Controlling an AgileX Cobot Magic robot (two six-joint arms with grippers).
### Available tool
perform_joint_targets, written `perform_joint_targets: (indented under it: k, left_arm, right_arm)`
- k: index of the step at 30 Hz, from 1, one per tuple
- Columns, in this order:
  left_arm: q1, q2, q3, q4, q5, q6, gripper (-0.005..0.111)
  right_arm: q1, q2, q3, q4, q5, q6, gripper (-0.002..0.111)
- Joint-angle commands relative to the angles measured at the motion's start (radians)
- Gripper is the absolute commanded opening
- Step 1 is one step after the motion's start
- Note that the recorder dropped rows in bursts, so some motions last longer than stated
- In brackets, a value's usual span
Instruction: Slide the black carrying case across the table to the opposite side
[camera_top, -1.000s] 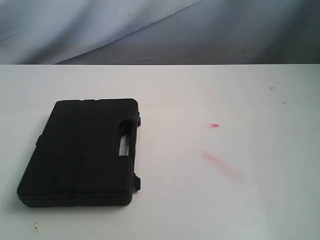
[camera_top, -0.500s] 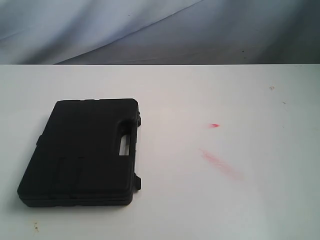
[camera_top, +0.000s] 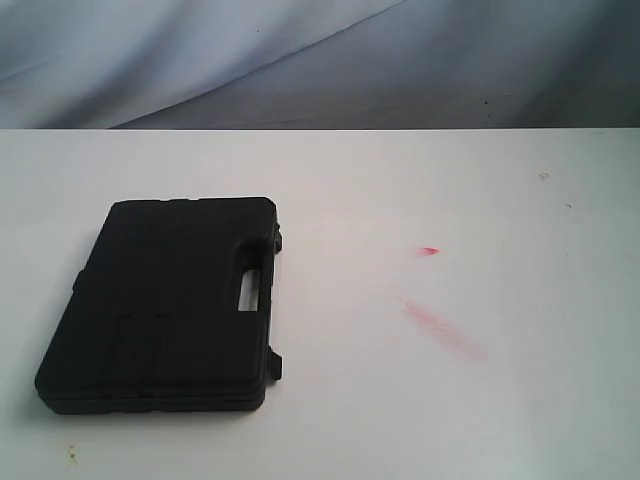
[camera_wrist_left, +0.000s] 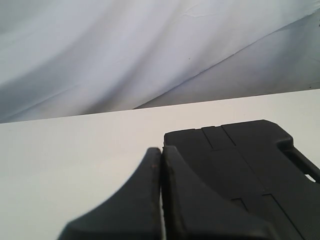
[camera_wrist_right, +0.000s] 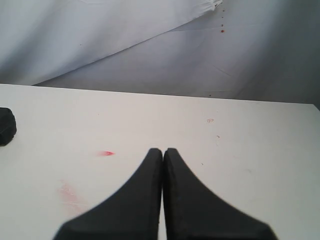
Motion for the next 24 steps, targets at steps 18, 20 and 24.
perform_joint_targets:
  k: [18,20,24]
  left_arm:
    - [-0.007,-0.002,0.005,-0.103,-0.171,-0.031,0.000]
    - [-0.007,-0.002,0.005,-0.202,-0.275,-0.125,0.000]
    - [-0.007,-0.002,0.005,-0.116,-0.587,-0.135,0.000]
  right_arm:
    - [-0.007,-0.003,0.003,0.007,0.003,0.001,0.000]
    - [-0.007,-0.003,0.003,0.007,0.003,0.001,0.000]
    - [-0.007,-0.003,0.003,0.007,0.003,0.001,0.000]
